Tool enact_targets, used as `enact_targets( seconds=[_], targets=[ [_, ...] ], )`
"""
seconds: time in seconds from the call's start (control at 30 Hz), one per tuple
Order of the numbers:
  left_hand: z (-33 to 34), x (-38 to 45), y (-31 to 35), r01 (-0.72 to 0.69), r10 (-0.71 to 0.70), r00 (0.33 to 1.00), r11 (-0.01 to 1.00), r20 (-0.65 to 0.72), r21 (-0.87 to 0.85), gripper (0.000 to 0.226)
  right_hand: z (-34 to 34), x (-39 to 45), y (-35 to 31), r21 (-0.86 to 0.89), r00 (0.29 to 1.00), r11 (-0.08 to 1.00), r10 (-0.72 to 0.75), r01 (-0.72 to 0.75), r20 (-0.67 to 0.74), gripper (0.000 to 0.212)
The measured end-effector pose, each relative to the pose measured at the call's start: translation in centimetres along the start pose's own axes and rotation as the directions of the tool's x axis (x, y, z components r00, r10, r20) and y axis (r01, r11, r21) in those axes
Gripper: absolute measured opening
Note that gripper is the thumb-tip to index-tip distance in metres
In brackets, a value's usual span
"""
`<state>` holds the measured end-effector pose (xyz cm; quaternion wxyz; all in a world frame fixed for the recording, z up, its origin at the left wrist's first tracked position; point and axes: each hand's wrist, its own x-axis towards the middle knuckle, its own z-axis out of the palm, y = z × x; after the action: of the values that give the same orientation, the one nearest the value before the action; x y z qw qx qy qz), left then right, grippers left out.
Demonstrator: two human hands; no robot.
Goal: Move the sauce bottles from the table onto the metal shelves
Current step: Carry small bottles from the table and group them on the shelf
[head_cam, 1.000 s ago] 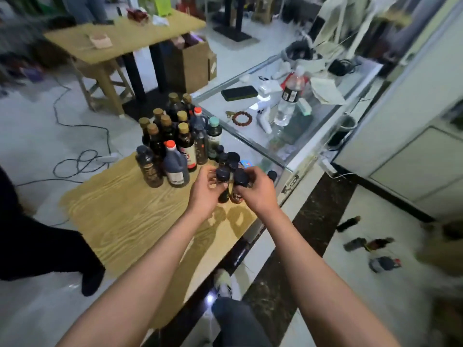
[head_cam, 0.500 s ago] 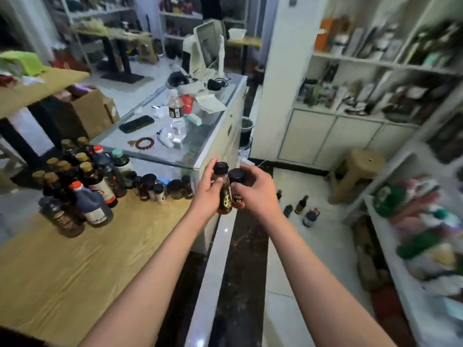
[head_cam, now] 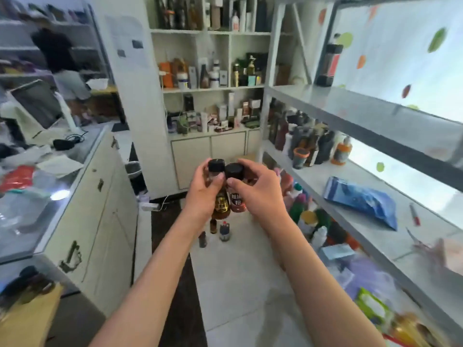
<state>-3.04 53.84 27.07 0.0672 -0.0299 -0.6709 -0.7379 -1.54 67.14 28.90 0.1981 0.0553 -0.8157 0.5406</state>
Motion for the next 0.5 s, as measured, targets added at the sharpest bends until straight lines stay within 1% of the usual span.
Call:
enact_targets(
  seconds=[0.07,0.1,0.2,0.33,0.4,0.5],
  targets=[
    [5.0,0.8,0.9,-0.022,0.023,0.998,1.000,0.053,-0.011,0.026,-4.7,1.0,1.1,-0.039,0.998,0.999,-0.009,0.007,-0.067,0.053],
    [7.7,1.0,1.3,-0.025,0.027,0.996,1.000,0.088,-0.019,0.024,-7.3,1.4,1.6,-0.068,0.995,0.998,-0.010,0.003,-0.098,0.052],
    [15.5,1.1,1.7,-0.051,0.059,0.977,0.998,0.207,-0.041,0.028,-14.9,1.9,2.9,-0.157,0.978,0.988,-0.040,0.008,-0.203,0.047],
    [24.4,0.5,1.6,-0.053,0.093,0.952,0.988,0.292,-0.143,0.034,-23.6,2.4,4.2,-0.226,0.954,0.974,-0.056,-0.012,-0.294,0.039],
    [28.0,0.2,1.7,-0.036,0.099,0.939,0.981,0.330,-0.192,0.030,-27.1,2.4,4.9,-0.236,0.942,0.971,-0.054,-0.027,-0.331,0.033],
    [32.8,0.0,2.1,-0.052,0.129,0.909,0.979,0.396,-0.198,0.025,-31.8,2.2,5.6,-0.269,0.922,0.962,-0.068,-0.040,-0.382,0.026]
  ],
)
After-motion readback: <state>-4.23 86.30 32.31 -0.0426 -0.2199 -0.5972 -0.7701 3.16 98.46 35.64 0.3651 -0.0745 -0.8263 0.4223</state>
